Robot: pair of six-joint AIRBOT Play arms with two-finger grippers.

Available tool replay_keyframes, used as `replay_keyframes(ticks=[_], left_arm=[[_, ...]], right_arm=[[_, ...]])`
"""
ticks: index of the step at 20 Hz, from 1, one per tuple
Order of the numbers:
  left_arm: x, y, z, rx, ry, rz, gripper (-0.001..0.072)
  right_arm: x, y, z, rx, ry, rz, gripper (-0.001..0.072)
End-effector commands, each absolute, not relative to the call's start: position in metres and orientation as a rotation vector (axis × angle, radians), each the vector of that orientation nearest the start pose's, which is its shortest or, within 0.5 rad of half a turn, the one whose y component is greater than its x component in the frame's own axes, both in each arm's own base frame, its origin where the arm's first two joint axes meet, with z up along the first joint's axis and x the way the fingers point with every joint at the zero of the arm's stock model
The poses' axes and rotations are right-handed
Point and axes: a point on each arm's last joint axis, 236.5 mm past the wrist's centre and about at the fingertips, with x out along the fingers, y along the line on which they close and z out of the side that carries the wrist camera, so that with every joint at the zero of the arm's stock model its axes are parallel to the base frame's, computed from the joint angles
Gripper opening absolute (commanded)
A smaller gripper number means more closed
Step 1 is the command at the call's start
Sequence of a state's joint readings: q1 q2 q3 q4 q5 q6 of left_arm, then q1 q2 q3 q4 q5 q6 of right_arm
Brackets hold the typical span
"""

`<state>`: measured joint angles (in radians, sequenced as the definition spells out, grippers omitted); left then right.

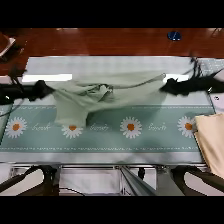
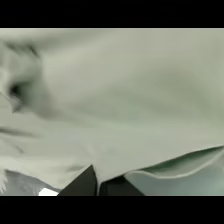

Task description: Fold the shirts.

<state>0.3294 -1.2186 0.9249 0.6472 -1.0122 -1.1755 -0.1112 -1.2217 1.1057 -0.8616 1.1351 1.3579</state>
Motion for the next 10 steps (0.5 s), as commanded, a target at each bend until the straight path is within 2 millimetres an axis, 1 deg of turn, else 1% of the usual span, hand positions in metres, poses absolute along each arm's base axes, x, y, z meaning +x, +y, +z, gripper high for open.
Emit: replay_keyframes(ticks=[1,2,3,4,5,6,7,8,9,10], left_arm=[[0.428,-0.041,0.232,-0.695,0.473,-0.421,0.0017],[0.418,-0.04,0.292,-0.625,0.333,-0.427,0.0017],[0.402,-0.041,0.341,-0.564,0.215,-0.43,0.0017],[0.38,-0.041,0.388,-0.492,0.099,-0.419,0.0017],[0.356,-0.042,0.425,-0.419,0.005,-0.399,0.0017],[0.33,-0.042,0.456,-0.339,-0.085,-0.364,0.0017],[0.305,-0.04,0.481,-0.275,-0.162,-0.325,0.0017],[0.278,-0.039,0.502,-0.217,-0.239,-0.281,0.0017],[0.254,-0.039,0.516,-0.165,-0.294,-0.247,0.0017],[0.228,-0.042,0.525,-0.137,-0.331,-0.221,0.0017]], right_arm=[[0.422,0.088,0.253,0.315,0.707,0.436,0.0022],[0.414,0.083,0.312,0.255,0.575,0.423,0.0022],[0.399,0.079,0.362,0.2,0.458,0.408,0.0022],[0.376,0.074,0.408,0.15,0.346,0.382,0.0022],[0.352,0.071,0.442,0.106,0.256,0.358,0.0022],[0.325,0.067,0.469,0.068,0.178,0.33,0.0022],[0.3,0.063,0.488,0.042,0.115,0.301,0.0022],[0.273,0.058,0.503,0.015,0.063,0.267,0.0022],[0.251,0.054,0.512,-0.008,0.026,0.239,0.0022],[0.228,0.053,0.52,-0.026,-0.009,0.223,0.0022]])
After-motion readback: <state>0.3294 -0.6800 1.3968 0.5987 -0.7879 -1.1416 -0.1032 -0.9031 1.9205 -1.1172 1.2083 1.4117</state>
